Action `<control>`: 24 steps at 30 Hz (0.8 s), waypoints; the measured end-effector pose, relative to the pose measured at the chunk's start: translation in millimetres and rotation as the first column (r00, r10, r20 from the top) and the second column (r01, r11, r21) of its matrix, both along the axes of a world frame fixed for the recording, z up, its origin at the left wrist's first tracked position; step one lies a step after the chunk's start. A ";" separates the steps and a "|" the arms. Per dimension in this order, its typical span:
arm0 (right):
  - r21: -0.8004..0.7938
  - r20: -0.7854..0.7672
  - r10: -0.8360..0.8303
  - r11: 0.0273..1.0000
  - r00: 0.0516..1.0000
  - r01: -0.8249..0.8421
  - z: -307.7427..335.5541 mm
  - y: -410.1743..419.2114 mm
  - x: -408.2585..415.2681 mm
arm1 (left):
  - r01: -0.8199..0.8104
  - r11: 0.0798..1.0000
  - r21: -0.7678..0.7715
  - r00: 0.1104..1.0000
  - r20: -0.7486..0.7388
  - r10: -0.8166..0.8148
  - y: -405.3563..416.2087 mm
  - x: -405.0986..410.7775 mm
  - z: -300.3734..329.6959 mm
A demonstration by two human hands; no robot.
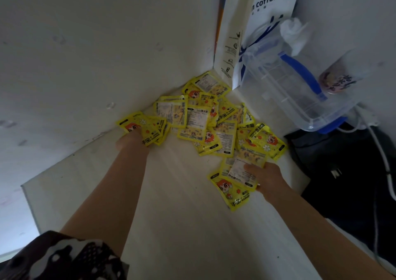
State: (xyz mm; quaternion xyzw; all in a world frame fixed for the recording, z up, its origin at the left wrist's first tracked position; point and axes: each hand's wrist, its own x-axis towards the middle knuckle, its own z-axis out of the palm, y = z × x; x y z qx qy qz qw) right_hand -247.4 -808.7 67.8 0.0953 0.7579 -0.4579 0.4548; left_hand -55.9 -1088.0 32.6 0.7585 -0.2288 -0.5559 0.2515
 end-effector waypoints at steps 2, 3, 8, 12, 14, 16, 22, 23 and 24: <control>0.004 0.002 -0.007 1.000 1.000 0.007 2.4 3.4 1.3 | -0.036 0.999 0.034 0.998 -0.048 0.038 -3.4 0.3 4.0; -0.002 0.000 -0.007 1.000 1.000 0.007 4.1 5.3 2.0 | -0.054 0.998 0.036 0.996 -0.066 0.057 -3.4 -0.4 5.8; -0.018 -0.025 0.063 0.998 0.998 -0.063 8.3 14.2 3.5 | -0.066 0.997 0.037 0.994 -0.086 0.069 7.7 5.9 25.1; -0.028 -0.089 0.195 0.980 0.977 -0.198 11.1 23.9 6.3 | 0.011 1.000 0.022 0.996 -0.086 -0.009 23.8 20.3 25.2; -0.021 -0.129 0.271 0.961 0.954 -0.275 11.9 28.9 8.6 | 0.060 0.998 -0.007 0.992 -0.109 -0.060 33.3 29.4 25.7; 0.004 -0.168 0.319 0.946 0.933 -0.323 10.2 34.2 11.0 | 0.138 0.990 -0.009 0.987 -0.086 -0.138 41.8 39.5 24.4; 0.244 -0.306 0.540 0.840 0.784 -0.484 6.6 36.3 20.1 | 0.407 0.913 -0.043 0.911 0.098 -0.401 67.4 61.6 23.8; 0.266 -0.326 0.584 0.811 0.743 -0.521 6.3 35.6 22.4 | 0.452 0.890 -0.061 0.885 0.157 -0.439 70.2 64.7 23.5; 0.294 -0.336 0.630 0.776 0.700 -0.558 4.9 35.2 24.2 | 0.497 0.865 -0.074 0.853 0.224 -0.471 71.7 67.4 21.9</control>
